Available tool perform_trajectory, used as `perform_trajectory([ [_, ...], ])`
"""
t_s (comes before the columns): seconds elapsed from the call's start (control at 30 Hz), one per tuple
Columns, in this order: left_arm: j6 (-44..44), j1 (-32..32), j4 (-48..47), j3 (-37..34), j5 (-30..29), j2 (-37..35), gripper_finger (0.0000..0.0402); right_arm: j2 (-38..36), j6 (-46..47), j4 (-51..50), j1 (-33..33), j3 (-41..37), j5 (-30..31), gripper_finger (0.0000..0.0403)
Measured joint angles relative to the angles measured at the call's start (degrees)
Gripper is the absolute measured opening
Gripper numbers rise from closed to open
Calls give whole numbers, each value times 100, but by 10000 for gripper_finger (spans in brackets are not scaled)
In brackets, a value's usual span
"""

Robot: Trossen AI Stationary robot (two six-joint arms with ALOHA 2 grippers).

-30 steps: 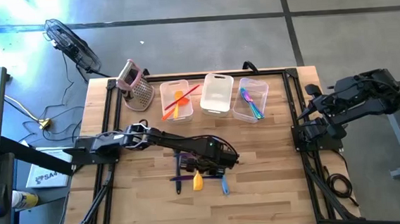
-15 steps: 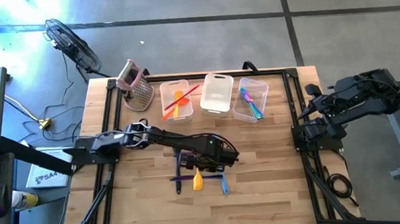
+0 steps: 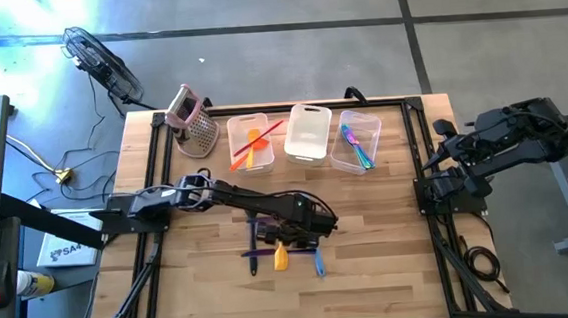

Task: Pick & Place Kitchen Items
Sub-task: Put the yellow spatula into the left white bin

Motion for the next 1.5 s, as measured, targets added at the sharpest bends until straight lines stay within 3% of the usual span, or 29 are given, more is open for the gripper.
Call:
perform_trajectory([
  [0.73,155,118,384,-188,-165,7,236,0,-146,4,1,-2,13,105],
  [1.27,409,155,426,-188,-7,7,70,0,-297,4,0,-2,15,105],
  [1.5,540,155,444,-186,-12,7,33,0,-297,4,0,-2,15,105],
])
